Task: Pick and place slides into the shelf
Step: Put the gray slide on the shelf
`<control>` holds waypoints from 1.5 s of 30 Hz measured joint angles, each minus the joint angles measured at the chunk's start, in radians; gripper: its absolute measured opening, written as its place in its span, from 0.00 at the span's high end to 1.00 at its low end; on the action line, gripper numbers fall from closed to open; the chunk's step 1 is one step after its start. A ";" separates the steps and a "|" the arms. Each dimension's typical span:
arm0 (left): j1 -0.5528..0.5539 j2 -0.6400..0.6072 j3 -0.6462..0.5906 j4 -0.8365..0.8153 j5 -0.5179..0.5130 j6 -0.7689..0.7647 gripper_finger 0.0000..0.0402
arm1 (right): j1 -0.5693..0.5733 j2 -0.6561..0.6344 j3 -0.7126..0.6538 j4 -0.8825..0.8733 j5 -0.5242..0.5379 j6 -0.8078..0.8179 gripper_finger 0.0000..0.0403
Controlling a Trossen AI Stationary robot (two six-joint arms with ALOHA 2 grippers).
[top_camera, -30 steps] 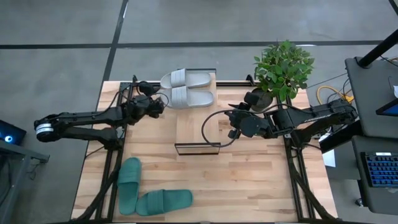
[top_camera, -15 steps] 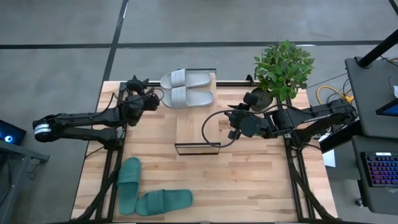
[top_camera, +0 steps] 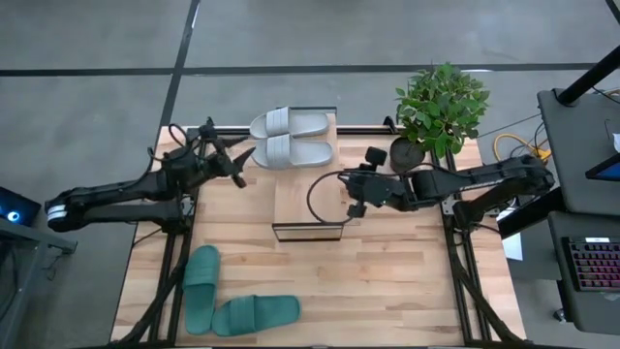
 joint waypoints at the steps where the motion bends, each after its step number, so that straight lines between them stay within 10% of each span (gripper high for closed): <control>1: 0.000 -0.006 0.000 -0.007 0.031 -0.017 0.70 | -0.012 0.004 -0.015 0.051 -0.012 -0.022 0.74; 10: 0.000 -0.015 0.000 -0.006 0.058 -0.098 0.97 | -0.173 0.068 -0.077 0.371 -0.411 -0.174 0.81; 17: 0.000 -0.014 0.000 0.005 0.057 -0.108 0.98 | -0.210 0.189 0.001 0.367 -0.410 -0.231 0.97; 45: 0.000 0.013 0.000 0.001 0.042 -0.107 0.99 | -0.274 0.417 0.234 0.185 -0.570 -0.263 0.98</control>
